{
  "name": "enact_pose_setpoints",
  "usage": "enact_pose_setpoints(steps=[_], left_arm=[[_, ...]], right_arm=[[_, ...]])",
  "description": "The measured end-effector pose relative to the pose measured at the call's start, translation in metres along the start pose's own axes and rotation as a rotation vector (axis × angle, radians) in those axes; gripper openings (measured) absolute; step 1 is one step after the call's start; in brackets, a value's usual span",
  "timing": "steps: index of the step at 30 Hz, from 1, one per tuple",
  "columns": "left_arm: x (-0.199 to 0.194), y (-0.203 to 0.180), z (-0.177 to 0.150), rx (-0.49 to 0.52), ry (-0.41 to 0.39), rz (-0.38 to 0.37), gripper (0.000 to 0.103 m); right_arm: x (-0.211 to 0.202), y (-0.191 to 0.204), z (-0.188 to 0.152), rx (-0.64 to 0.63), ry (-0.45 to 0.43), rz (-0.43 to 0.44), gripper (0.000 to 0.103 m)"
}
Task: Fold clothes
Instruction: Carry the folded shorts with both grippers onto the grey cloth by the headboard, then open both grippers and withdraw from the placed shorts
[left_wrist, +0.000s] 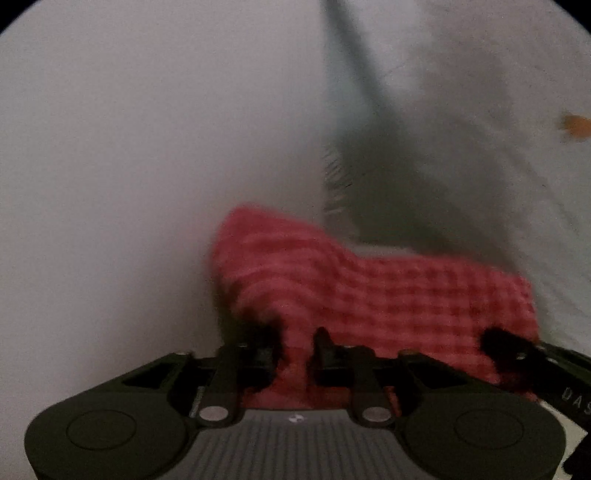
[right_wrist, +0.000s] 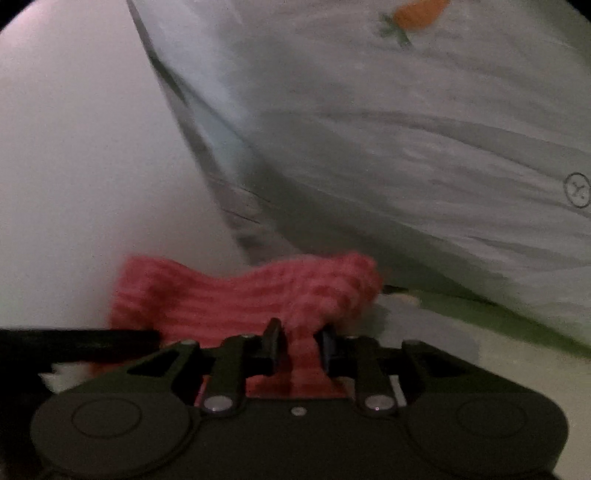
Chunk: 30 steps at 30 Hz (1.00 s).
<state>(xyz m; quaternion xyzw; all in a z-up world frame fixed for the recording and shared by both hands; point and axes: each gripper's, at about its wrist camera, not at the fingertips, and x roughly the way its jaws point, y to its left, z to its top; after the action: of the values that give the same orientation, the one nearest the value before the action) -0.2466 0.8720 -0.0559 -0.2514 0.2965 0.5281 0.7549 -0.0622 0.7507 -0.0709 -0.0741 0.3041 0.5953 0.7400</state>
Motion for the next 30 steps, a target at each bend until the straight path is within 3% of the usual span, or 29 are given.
enact_pose_setpoints(steps=[1, 6, 10, 12, 14, 16, 19, 24, 30], left_arm=[[0.003, 0.002, -0.003, -0.018, 0.006, 0.02, 0.073], [0.0, 0.016, -0.018, -0.054, -0.019, 0.087, 0.094], [-0.01, 0.029, -0.031, -0.095, 0.013, 0.117, 0.095], [-0.021, 0.032, -0.036, -0.112, 0.019, 0.134, 0.095], [-0.034, 0.033, -0.041, -0.12, 0.021, 0.146, 0.095], [-0.051, 0.033, -0.047, -0.131, 0.017, 0.141, 0.095], [-0.084, 0.033, -0.062, -0.136, -0.001, 0.118, 0.095], [-0.158, 0.014, -0.096, -0.034, -0.134, 0.14, 0.101], [-0.222, -0.001, -0.12, -0.075, -0.149, 0.054, 0.101]], right_arm=[[0.004, -0.005, -0.003, -0.013, 0.008, -0.02, 0.026], [0.01, -0.025, -0.011, -0.034, 0.039, -0.11, 0.04], [0.003, -0.039, -0.008, -0.012, 0.062, -0.169, 0.05], [-0.01, -0.04, -0.007, -0.019, 0.059, -0.186, 0.061], [-0.027, -0.038, -0.007, -0.024, 0.051, -0.199, 0.085], [-0.051, -0.032, -0.011, -0.034, 0.032, -0.186, 0.089], [-0.083, -0.02, -0.015, -0.048, 0.005, -0.149, 0.103], [-0.142, 0.004, -0.027, -0.06, -0.045, -0.14, 0.103], [-0.211, 0.019, -0.049, -0.036, -0.064, -0.123, 0.103]])
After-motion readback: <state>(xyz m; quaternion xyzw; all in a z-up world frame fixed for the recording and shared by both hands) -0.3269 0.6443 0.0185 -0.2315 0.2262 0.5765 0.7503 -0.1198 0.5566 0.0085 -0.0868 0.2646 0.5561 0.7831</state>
